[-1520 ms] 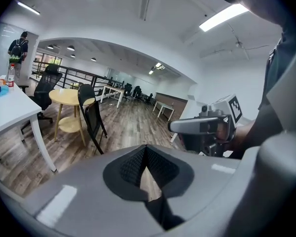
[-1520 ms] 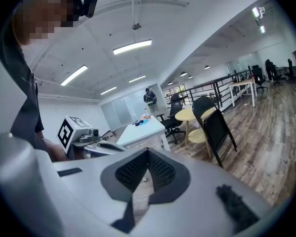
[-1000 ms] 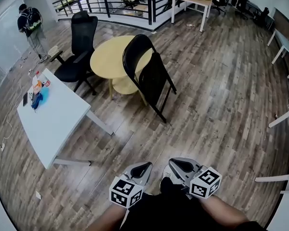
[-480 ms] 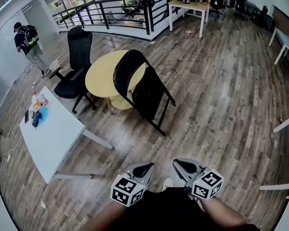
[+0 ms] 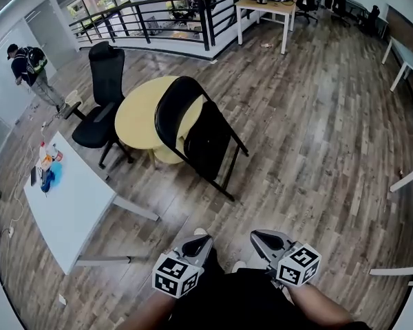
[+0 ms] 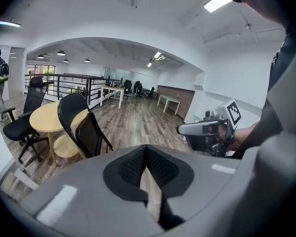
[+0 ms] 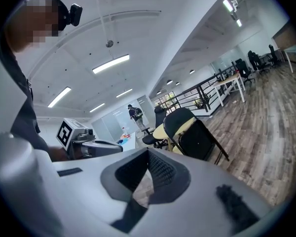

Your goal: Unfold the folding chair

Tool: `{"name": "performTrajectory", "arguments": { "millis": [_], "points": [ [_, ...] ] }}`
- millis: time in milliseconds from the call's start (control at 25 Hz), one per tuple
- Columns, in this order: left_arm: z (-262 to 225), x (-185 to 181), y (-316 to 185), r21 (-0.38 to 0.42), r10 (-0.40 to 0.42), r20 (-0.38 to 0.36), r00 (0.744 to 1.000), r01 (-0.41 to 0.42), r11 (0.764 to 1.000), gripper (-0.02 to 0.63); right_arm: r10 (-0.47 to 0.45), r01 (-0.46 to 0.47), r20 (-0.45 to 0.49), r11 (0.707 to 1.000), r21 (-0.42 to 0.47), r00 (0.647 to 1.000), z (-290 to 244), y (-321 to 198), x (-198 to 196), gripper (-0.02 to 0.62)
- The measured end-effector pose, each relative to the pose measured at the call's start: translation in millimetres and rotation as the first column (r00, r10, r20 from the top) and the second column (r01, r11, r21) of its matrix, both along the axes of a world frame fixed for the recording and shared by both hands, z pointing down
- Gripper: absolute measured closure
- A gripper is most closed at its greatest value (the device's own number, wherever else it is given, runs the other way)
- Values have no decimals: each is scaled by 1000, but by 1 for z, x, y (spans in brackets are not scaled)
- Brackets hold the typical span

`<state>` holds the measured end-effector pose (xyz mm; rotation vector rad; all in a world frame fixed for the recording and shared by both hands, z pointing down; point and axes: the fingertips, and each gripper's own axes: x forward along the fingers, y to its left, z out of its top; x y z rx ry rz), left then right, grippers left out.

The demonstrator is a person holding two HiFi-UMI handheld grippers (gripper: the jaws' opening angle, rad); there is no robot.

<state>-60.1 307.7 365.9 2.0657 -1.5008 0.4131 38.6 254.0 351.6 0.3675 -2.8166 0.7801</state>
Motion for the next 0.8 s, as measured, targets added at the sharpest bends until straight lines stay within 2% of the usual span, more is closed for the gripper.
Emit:
{"name": "performTrajectory", "arguments": {
  "millis": [200, 400, 640, 800],
  "points": [
    [6, -24, -38, 16, -11, -32, 999, 11, 1000, 600, 23, -23, -13, 999, 23, 1000, 1, -38, -19, 598],
    [3, -51, -89, 46, 43, -39, 998, -41, 998, 600, 59, -58, -38, 998, 26, 998, 3, -83, -51, 598],
    [6, -122, -145, 49, 33, -52, 998, -30, 998, 600, 78, -79, -70, 997, -15, 995, 15, -134, -111, 598],
    [10, -178, -178, 60, -19, -47, 999, 22, 998, 600, 80, -85, -90, 995, -47, 993, 27, -163, -153, 597]
  ]
}}
